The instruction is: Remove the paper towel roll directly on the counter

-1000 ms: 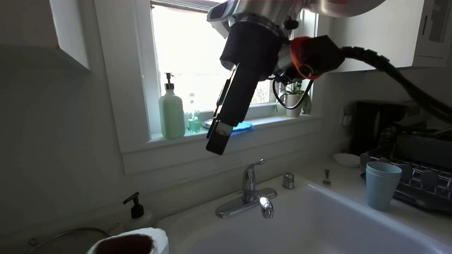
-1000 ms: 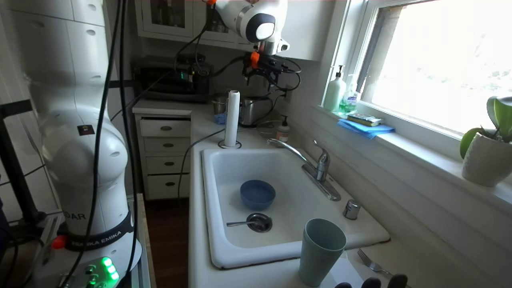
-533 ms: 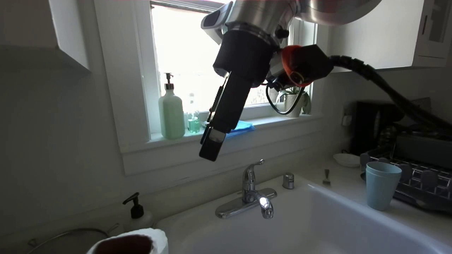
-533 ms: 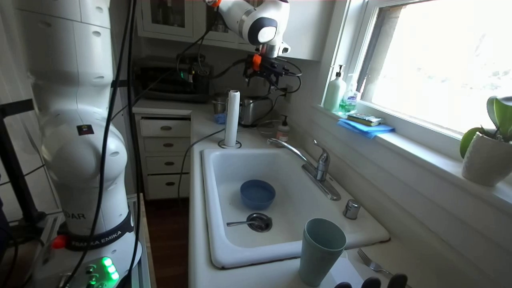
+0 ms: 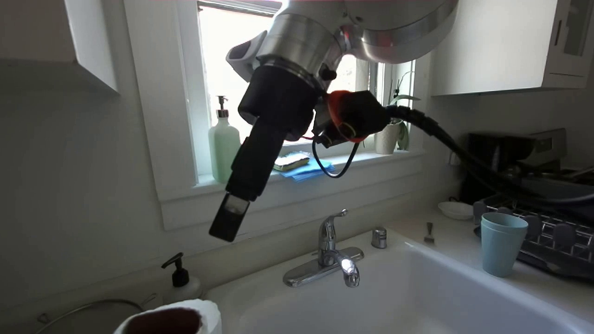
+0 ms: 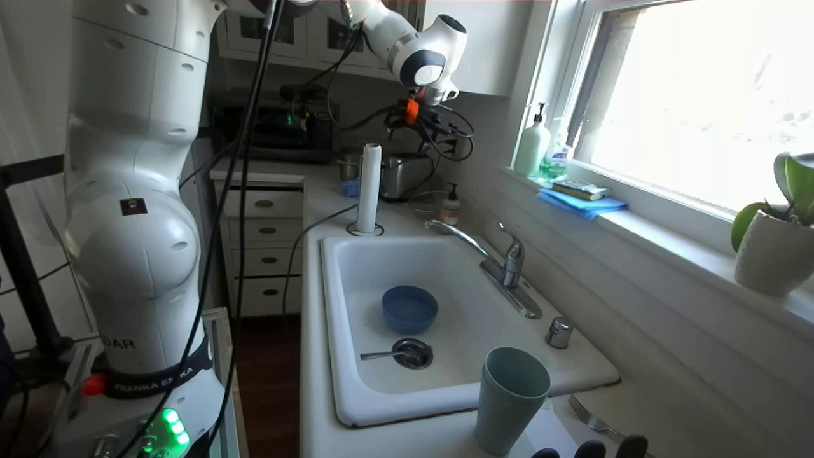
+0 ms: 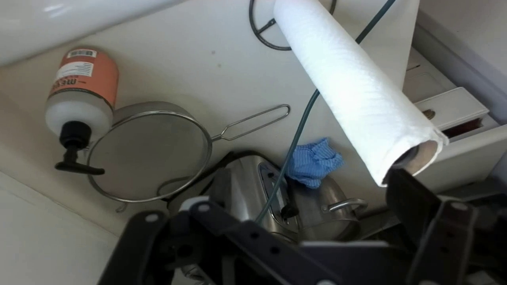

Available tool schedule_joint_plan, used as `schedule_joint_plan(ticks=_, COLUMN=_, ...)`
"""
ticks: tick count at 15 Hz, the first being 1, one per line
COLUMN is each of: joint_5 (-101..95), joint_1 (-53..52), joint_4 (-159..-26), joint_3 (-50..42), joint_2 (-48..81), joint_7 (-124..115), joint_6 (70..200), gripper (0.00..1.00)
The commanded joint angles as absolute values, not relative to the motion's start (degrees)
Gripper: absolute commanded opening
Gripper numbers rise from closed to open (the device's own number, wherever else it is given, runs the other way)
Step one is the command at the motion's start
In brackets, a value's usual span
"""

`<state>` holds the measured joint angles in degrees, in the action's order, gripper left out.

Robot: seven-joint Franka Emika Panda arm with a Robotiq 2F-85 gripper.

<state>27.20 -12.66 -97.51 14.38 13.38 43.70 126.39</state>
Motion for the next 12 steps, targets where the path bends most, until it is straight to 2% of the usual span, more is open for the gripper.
schedule_joint_plan(ticks=1, joint_5=29.5, joint_1=-11.3, joint_4=-91.5, joint_3=17.2, joint_2=17.7, joint_7=46.1, joint_6=121.5, gripper=1.0)
schedule_joint_plan(ticks=12, joint_5=27.8, joint_1=-11.7, joint_4=-84.0, joint_3=18.5, joint_2=23.6, joint_7=44.9, joint_6=108.5, gripper=1.0)
